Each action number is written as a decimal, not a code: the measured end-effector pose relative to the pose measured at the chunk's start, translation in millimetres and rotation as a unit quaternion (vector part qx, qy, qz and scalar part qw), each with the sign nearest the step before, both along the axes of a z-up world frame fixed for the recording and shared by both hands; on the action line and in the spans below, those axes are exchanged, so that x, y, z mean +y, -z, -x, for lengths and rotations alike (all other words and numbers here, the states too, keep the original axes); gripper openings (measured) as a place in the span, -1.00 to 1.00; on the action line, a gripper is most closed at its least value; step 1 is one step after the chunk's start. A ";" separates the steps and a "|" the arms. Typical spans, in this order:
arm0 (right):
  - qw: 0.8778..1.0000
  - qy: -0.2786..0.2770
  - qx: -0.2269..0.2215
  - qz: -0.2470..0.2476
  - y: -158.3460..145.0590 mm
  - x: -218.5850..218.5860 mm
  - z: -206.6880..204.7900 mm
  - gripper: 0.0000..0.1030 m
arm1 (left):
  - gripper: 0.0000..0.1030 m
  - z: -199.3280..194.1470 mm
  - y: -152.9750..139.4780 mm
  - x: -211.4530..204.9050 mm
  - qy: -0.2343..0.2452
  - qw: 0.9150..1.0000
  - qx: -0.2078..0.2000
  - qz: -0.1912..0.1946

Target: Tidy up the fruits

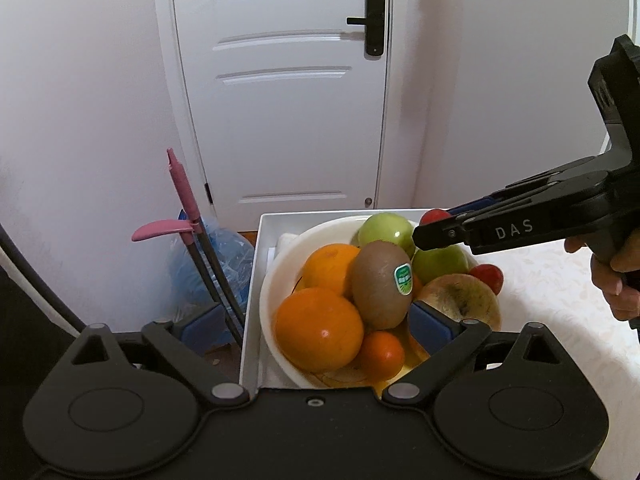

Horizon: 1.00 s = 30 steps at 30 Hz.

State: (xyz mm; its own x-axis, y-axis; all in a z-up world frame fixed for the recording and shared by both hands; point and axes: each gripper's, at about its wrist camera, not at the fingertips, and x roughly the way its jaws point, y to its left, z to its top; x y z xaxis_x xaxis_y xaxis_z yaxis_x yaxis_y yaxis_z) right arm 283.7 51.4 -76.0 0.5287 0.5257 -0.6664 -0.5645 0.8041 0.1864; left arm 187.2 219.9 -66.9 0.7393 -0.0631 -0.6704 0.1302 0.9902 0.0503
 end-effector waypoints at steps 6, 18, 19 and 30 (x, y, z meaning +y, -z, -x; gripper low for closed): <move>0.999 0.033 -0.027 -0.031 -5.8 -8.5 10.1 0.85 | 0.94 5.7 2.4 3.2 0.004 1.000 -0.002 0.009; 0.995 0.089 -0.048 -0.024 -45.2 -40.6 61.5 0.88 | 0.95 26.6 -18.3 -12.4 0.005 1.000 -0.025 0.000; 0.994 0.094 -0.049 -0.024 -51.6 -44.4 68.6 0.88 | 0.95 30.8 -23.3 -15.3 0.004 1.000 -0.030 0.002; 0.981 0.182 -0.066 0.006 -119.2 -100.1 171.1 1.00 | 0.95 102.6 -89.0 -54.5 -0.017 0.997 -0.066 0.021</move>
